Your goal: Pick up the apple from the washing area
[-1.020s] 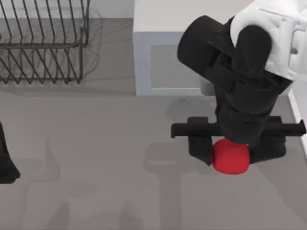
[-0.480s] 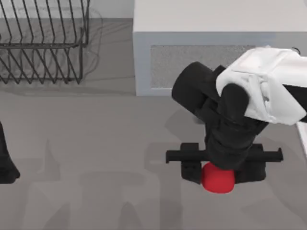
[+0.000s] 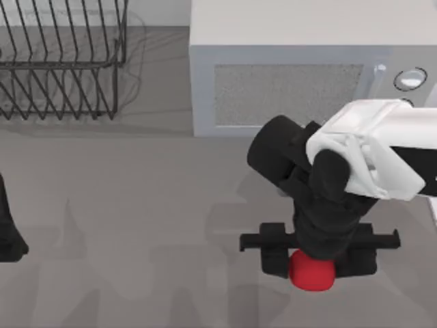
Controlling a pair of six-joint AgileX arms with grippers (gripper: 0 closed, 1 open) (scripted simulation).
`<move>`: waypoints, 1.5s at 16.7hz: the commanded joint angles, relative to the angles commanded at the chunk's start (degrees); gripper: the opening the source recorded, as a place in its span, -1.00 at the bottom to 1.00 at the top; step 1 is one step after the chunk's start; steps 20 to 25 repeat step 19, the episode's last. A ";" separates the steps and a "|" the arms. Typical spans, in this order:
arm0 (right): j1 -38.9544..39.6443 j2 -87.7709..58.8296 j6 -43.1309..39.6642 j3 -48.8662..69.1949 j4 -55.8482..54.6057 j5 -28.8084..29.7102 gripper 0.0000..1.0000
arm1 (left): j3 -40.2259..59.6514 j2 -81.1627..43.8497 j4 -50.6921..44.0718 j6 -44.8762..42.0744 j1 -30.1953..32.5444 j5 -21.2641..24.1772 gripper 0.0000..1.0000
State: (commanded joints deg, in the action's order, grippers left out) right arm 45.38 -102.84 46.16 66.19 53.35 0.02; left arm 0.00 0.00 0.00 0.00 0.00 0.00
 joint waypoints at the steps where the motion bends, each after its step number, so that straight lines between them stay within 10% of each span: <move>1: 0.00 0.00 0.00 0.00 0.00 0.00 -0.85 | 0.00 0.00 0.00 0.00 0.00 0.00 1.00; 13: 0.00 0.00 0.00 0.00 0.00 0.00 0.96 | 0.00 0.00 0.00 0.00 0.00 0.00 1.00; 25: 0.00 0.00 0.00 0.00 0.00 0.00 1.00 | 0.00 0.00 0.00 0.00 0.00 0.00 1.00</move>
